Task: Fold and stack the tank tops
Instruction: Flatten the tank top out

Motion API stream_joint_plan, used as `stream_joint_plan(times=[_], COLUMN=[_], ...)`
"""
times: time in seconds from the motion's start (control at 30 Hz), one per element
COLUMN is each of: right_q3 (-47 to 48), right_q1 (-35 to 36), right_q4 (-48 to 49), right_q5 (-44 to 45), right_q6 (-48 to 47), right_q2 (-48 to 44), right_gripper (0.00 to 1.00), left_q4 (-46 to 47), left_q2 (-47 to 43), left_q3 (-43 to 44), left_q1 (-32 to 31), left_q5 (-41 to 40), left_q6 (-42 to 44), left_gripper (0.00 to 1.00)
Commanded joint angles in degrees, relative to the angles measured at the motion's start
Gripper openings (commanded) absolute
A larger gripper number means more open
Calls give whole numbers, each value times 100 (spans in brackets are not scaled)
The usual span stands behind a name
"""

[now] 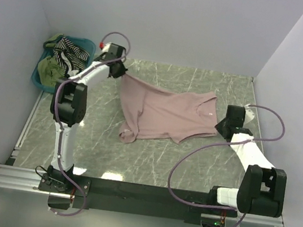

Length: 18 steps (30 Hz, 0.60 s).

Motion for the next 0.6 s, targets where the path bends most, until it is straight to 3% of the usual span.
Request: stream_joint_plan(times=[0.0, 0.23, 0.37, 0.4, 0.5, 0.57], right_q3=[403, 789, 1035, 1105, 1177, 1115], right_q1=[-398, -680, -680, -680, -566, -233], right_q4=[42, 43, 7, -28, -2, -28], right_q5=[340, 550, 525, 490, 156, 146], right_q6=[-127, -154, -180, -180, -303, -408], right_q2=[123, 686, 914, 976, 802, 635], right_gripper=[0, 0, 0, 0, 2, 19], left_q4=[173, 376, 709, 745, 700, 1007], left_q2=[189, 804, 1164, 1313, 1237, 868], left_q3=[163, 1162, 1665, 1761, 2035, 1457], left_q1=[564, 934, 1083, 1110, 1127, 1101], left_q5=[-53, 44, 709, 895, 1019, 1003], left_q6=[18, 413, 668, 703, 642, 580], left_gripper=[1, 1, 3, 27, 66, 75])
